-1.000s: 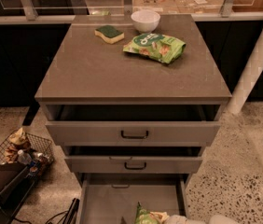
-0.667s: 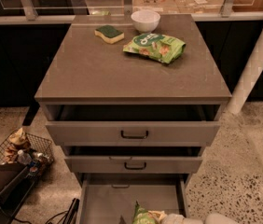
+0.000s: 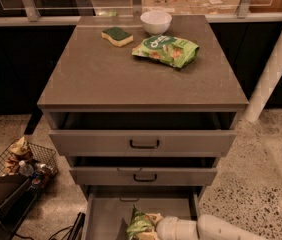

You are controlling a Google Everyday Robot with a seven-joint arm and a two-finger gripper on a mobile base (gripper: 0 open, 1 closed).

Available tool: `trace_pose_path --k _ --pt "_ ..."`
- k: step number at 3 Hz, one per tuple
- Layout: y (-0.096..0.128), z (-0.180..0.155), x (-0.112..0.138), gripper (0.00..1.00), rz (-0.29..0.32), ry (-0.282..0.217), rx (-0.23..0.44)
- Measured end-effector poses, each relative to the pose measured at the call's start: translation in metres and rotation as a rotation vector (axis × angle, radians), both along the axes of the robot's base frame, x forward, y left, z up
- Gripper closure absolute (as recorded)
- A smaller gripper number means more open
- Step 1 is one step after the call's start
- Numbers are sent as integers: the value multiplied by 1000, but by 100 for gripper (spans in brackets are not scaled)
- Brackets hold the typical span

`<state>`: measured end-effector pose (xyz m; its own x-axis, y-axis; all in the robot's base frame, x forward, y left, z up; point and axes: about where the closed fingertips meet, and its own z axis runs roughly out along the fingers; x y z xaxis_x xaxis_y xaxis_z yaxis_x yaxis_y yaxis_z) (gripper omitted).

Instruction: Place green jalapeno chip bag into bottom drawer

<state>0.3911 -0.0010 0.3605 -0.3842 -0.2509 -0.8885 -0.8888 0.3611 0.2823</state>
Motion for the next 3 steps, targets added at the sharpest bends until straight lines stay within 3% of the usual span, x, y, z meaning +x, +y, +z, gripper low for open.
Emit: trace_pose_path --k 2,3 --pt "30 -54 34 100 -19 -45 38" --pt "32 -56 34 85 -19 -44 41"
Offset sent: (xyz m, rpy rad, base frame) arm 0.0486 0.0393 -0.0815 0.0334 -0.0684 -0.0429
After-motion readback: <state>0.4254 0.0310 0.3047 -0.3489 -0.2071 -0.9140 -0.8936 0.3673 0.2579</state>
